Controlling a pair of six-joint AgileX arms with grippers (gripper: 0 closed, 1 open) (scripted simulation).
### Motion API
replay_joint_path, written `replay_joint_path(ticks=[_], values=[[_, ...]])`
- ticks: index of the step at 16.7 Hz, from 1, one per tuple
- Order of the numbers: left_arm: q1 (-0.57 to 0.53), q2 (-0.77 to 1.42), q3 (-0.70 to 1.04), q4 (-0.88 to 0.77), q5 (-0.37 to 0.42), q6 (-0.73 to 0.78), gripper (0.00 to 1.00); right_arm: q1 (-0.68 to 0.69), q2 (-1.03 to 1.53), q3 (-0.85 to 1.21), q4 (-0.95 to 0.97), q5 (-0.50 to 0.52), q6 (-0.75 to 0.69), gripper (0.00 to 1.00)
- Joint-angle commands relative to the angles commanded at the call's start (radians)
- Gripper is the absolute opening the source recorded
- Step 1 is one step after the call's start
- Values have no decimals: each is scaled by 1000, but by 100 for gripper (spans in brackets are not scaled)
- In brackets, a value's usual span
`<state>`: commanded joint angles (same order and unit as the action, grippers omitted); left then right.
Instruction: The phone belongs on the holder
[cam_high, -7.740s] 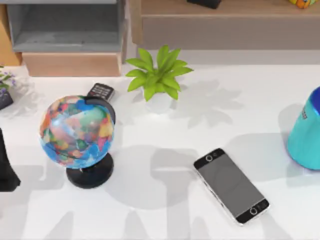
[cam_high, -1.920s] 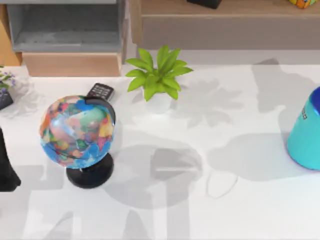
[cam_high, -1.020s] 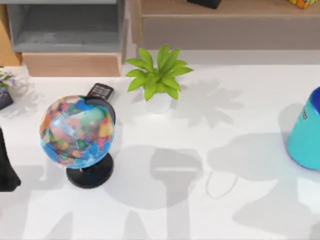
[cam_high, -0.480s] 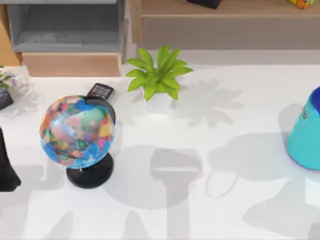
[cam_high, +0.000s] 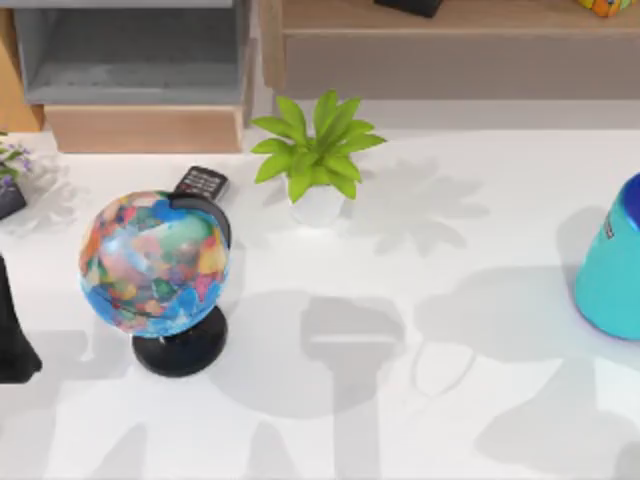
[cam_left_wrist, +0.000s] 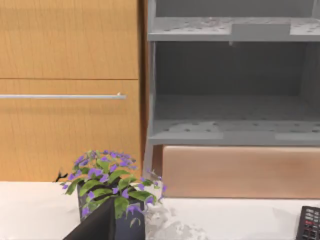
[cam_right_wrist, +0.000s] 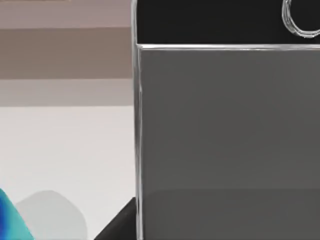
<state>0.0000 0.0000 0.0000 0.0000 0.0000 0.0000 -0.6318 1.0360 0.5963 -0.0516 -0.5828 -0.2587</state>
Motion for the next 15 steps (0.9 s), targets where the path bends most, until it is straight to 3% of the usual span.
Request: replay_joint_path(ticks=[9, 14, 15], values=[[0, 0, 0, 0, 0, 0, 100, 123, 219, -21, 233, 148, 26, 0], [0, 0, 0, 0, 0, 0, 100, 128, 229, -20, 241, 155, 30, 0], [0, 0, 0, 0, 0, 0, 100, 128, 229, -20, 241, 155, 30, 8]])
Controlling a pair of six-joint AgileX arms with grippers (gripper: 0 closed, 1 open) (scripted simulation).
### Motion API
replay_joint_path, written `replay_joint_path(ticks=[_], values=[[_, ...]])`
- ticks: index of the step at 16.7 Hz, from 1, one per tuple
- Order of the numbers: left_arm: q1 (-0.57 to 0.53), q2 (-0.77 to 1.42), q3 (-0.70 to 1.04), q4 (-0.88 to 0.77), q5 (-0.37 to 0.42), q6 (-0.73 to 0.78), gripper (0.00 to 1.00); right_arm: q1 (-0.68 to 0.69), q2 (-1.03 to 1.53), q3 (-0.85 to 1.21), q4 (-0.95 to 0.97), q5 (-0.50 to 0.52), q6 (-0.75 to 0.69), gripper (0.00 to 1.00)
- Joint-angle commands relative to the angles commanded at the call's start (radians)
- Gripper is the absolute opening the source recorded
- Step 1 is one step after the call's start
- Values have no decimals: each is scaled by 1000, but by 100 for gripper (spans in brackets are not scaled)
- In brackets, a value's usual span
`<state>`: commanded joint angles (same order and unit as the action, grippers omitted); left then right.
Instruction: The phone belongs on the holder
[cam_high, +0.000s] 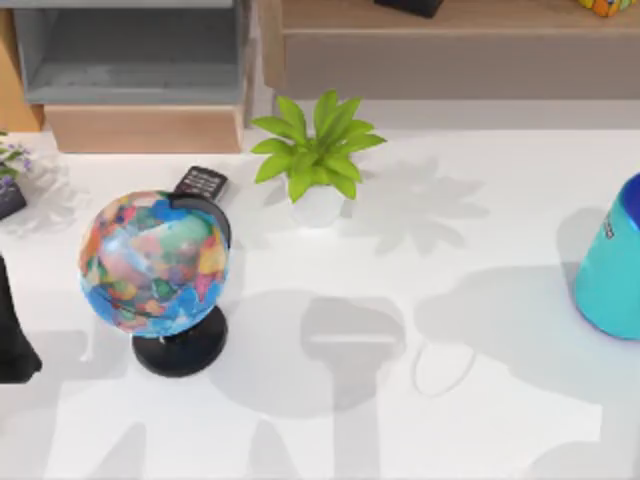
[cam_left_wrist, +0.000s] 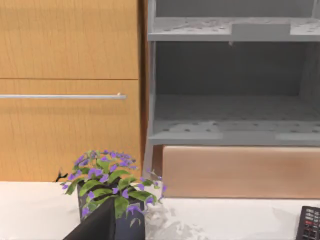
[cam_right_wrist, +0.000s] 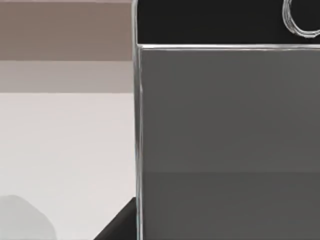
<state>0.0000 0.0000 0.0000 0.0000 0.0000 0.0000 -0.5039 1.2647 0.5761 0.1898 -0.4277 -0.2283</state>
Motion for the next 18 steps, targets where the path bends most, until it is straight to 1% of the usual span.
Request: replay_joint_path(ticks=[12, 13, 18], values=[[0, 0, 0, 0, 0, 0, 100, 0, 0, 0, 0, 0, 0, 98], [0, 0, 0, 0, 0, 0, 100, 0, 0, 0, 0, 0, 0, 100], [0, 0, 0, 0, 0, 0, 100, 0, 0, 0, 0, 0, 0, 100]])
